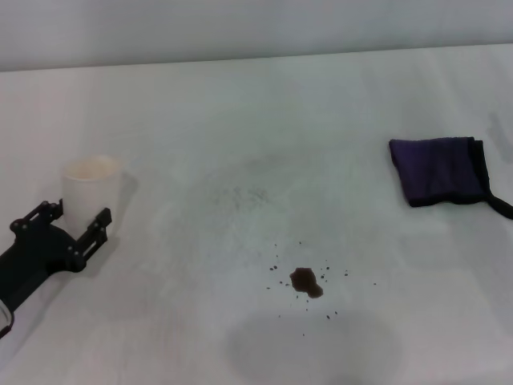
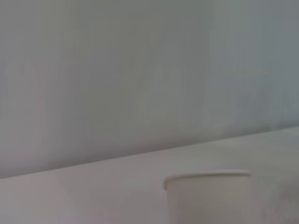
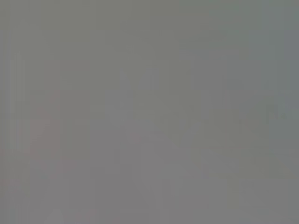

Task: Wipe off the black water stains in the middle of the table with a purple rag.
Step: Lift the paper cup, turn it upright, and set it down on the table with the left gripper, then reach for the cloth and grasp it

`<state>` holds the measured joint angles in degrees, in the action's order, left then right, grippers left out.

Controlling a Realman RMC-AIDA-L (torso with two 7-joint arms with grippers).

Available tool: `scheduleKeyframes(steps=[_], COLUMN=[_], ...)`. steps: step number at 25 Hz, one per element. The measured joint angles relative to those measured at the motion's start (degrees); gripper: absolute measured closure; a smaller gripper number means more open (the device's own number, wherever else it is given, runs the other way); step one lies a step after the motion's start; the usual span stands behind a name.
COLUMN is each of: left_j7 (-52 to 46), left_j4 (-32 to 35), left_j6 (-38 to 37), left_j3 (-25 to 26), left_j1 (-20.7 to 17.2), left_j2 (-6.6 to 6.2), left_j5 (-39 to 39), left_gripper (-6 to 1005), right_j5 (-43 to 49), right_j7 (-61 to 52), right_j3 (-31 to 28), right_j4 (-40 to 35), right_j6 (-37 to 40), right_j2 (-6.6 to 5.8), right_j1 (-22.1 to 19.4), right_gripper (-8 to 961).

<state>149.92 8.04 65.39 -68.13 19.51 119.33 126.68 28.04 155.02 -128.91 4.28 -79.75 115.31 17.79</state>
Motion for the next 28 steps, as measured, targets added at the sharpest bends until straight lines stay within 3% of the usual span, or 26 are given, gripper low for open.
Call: scheduleKeyframes(steps=[18,28], left_j7=[2.2,3.7], left_j4=[-0.8,-0.9], left_j6=[-2.1,0.2], left_j3=[0.0,-0.1], left_j1=[-0.6,-1.3], left_j2=[0.16,0.2], left_j5=[-2.0,-2.3], left_gripper=[419,325], right_j5=[0.0,0.0], right_j7=[0.4,0.5], right_j3=[0.0,0.1], right_j4=[-0.1,-0.1], right_j6=[0.4,0.3], right_j2=[0.0,0.0], right_j1=[0.0,-0.2], right_gripper=[96,96])
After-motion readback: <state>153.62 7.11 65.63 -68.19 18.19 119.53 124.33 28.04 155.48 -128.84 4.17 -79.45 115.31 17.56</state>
